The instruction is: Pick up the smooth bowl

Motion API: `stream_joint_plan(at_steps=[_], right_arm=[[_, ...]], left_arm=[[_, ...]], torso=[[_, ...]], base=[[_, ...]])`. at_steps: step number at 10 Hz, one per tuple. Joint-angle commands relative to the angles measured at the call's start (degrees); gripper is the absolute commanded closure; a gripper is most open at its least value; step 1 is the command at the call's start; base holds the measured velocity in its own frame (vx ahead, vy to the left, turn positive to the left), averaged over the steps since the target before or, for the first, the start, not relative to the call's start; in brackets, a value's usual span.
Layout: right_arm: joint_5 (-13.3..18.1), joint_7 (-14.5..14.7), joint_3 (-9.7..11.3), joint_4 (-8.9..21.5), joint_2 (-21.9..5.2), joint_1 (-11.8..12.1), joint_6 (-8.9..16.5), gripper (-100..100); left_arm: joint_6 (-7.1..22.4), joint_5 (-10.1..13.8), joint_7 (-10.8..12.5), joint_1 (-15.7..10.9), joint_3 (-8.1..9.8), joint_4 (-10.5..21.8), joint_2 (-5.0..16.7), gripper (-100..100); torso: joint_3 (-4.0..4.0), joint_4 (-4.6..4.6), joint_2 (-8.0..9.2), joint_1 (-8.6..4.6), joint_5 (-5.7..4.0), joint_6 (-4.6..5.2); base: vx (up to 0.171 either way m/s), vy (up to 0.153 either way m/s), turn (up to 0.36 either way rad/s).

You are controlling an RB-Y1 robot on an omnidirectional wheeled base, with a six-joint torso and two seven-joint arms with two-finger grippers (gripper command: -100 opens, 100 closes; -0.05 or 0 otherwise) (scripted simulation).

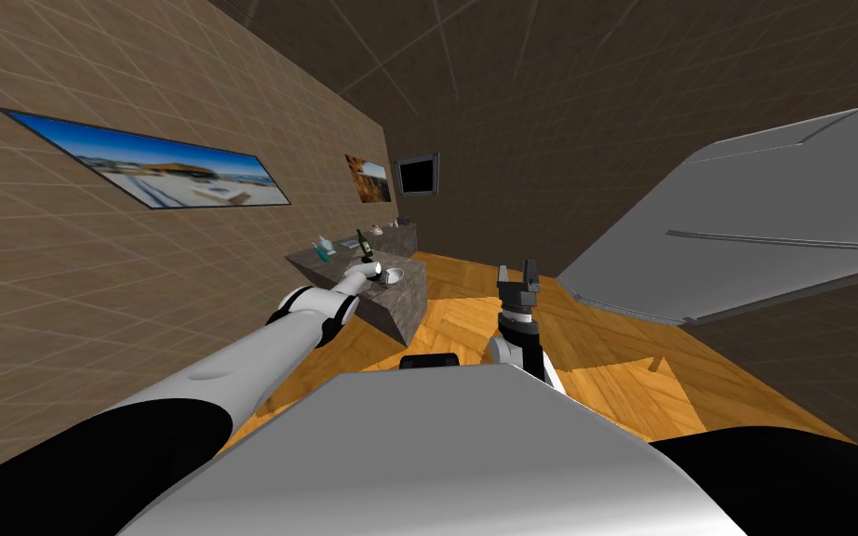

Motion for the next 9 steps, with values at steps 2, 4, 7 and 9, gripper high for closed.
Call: stream_joint_plan(at_steps=[2,4,7,9], right_arm=[[0.0,0.0,0.0,0.0,0.0,0.0,0.0,0],[0.0,0.0,0.0,0.0,0.0,0.0,0.0,0],[0.0,0.0,0.0,0.0,0.0,0.0,0.0,0],[0.0,0.0,0.0,0.0,0.0,0.0,0.0,0]], left_arm=[[1.2,-0.3,2.2,1.4,-0.63,-3.7,0.3,-100],[1.2,-0.3,2.2,1.4,-0.63,-3.7,0.3,-100],[1.0,1.2,5.0,2.5,-3.25,-5.3,1.9,-100],[0.8,2.7,7.6,3.6,-5.87,-6.3,3.5,-100]], torso=[[-0.02,0.00,-0.04,-0.07,-0.01,-0.01],[-0.06,-0.02,-0.11,-0.19,-0.05,0.01],[-0.01,0.00,-0.02,-0.05,-0.02,0.02],[-0.02,0.00,-0.03,-0.02,-0.01,0.05]], base=[[-0.005,0.010,0.028],[0.002,-0.003,-0.003],[-0.020,0.032,-0.120],[-0.020,0.043,-0.168]])
